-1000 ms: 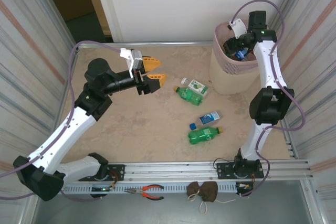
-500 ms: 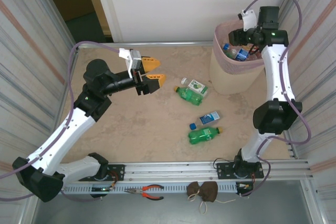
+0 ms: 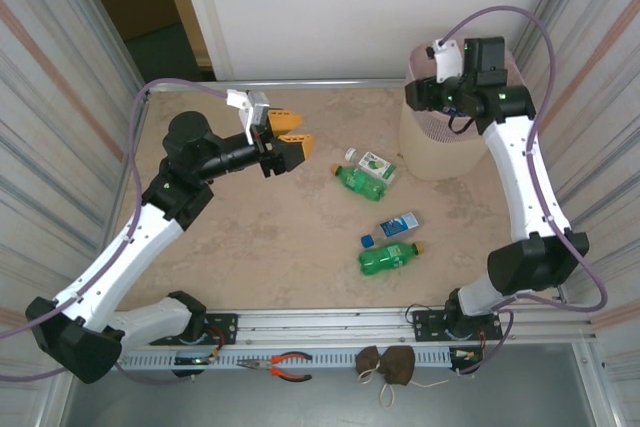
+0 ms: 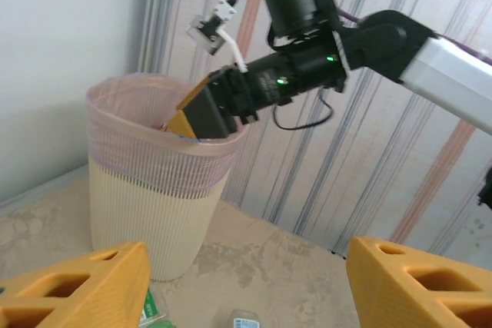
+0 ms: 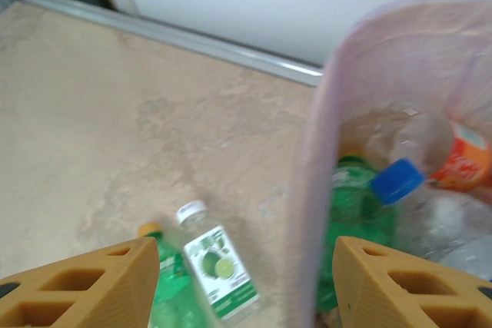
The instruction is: Put the plastic bottles in the bin
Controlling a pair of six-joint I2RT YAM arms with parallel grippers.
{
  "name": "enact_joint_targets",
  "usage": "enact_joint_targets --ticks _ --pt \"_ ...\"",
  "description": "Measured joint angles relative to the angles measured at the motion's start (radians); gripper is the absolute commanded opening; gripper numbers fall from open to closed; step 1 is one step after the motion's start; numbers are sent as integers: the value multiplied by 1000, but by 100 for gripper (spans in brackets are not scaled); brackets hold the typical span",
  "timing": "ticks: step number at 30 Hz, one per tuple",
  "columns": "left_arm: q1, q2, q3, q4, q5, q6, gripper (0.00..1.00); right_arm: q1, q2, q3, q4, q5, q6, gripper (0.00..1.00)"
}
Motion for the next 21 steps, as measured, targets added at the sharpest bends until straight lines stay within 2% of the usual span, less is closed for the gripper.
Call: enact_joint_targets --ticks 9,14,21 --pt "63 5 -40 -21 -4 -63 68 187 -138 -182 -114 32 -58 64" --pt "89 5 -49 -30 -3 -76 68 315 -196 -351 -198 47 -225 69" --pt "116 -3 -63 -49 12 -76 69 476 -280 -568 -299 86 -434 70"
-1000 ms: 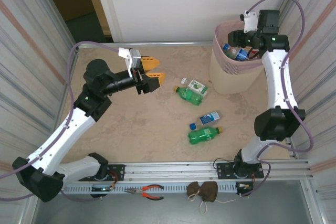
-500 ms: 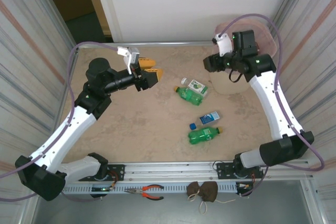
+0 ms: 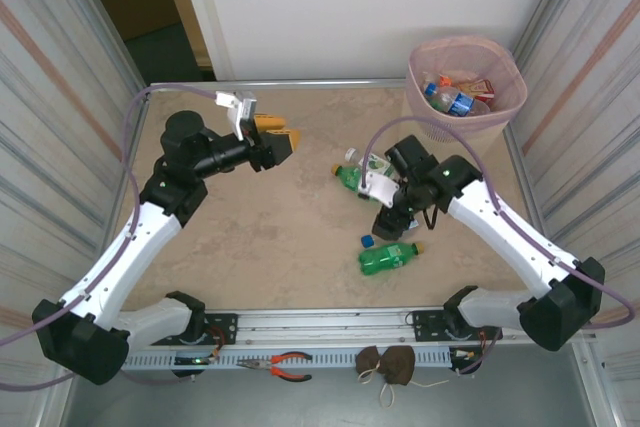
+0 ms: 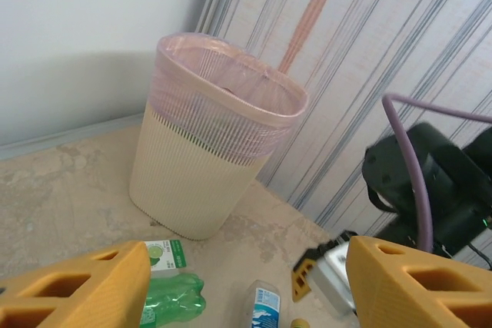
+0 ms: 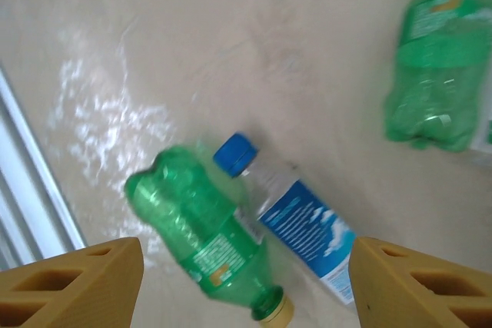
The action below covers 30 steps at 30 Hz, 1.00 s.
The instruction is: Put the plastic bottles in the bin
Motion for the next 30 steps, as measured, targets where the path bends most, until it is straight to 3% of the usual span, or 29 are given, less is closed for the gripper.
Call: enact_joint_targets --ticks 10,19,30 --pt "47 -23 -14 -2 44 -18 69 158 -76 -236 4 94 -190 74" --pt "80 -47 -35 -2 77 -37 69 168 -76 -400 132 154 -292 77" --pt "129 -55 -82 14 106 -68 69 168 -66 -437 244 187 -351 80"
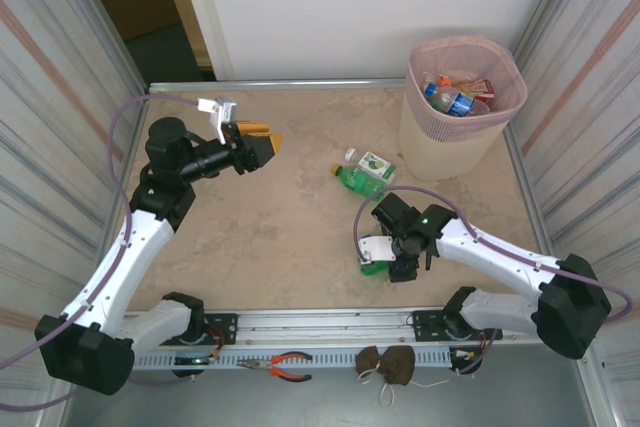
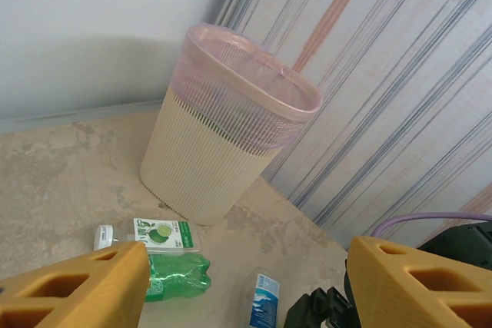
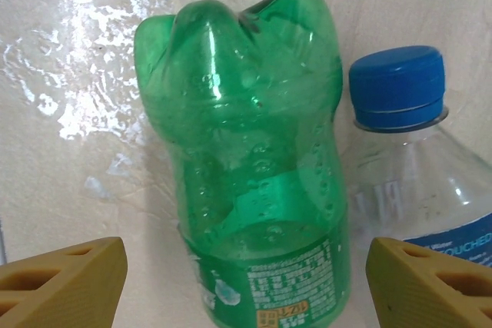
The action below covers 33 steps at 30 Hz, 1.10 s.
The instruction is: Put the plastic bottles in the bin
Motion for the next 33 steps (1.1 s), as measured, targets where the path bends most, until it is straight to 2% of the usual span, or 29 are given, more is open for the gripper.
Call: enact_joint_targets --ticks 20,33 --pt "25 -15 -51 49 29 -29 69 -8 160 -47 80 -38 -1 77" --pt "32 -35 -65 67 37 -50 69 -8 180 -55 85 -55 3 61"
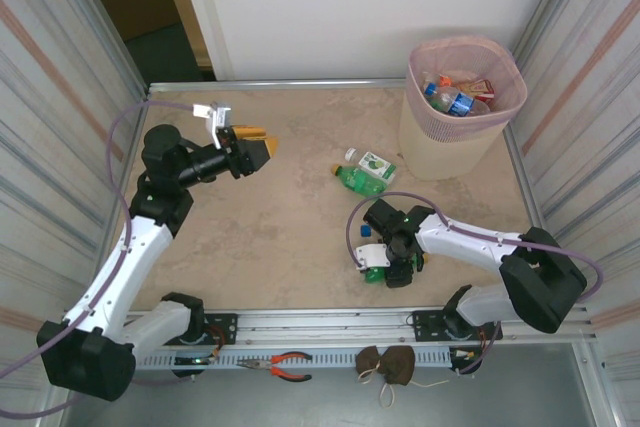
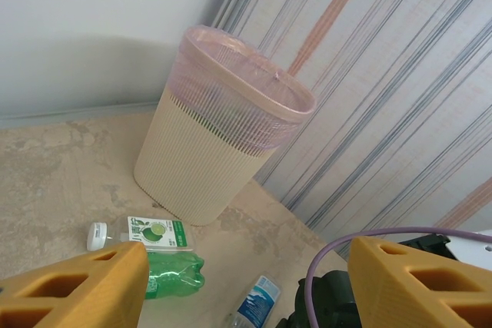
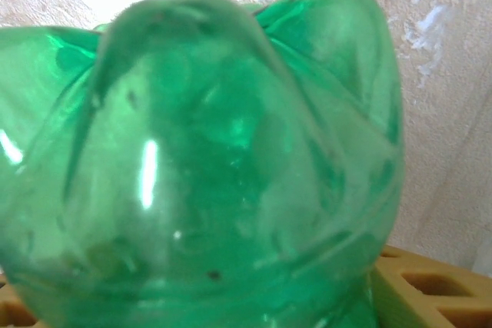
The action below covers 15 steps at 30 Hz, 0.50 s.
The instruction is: Put the plastic bottles in the bin
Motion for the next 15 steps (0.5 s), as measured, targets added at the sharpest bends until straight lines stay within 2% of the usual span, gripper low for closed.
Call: enact_joint_targets --ticks 8,15 --pt "0 -19 0 0 0 -2 70 0 -25 66 -65 -37 30 58" --pt "0 -19 0 -1 -1 -4 70 -57 -112 224 -135 -180 112 59"
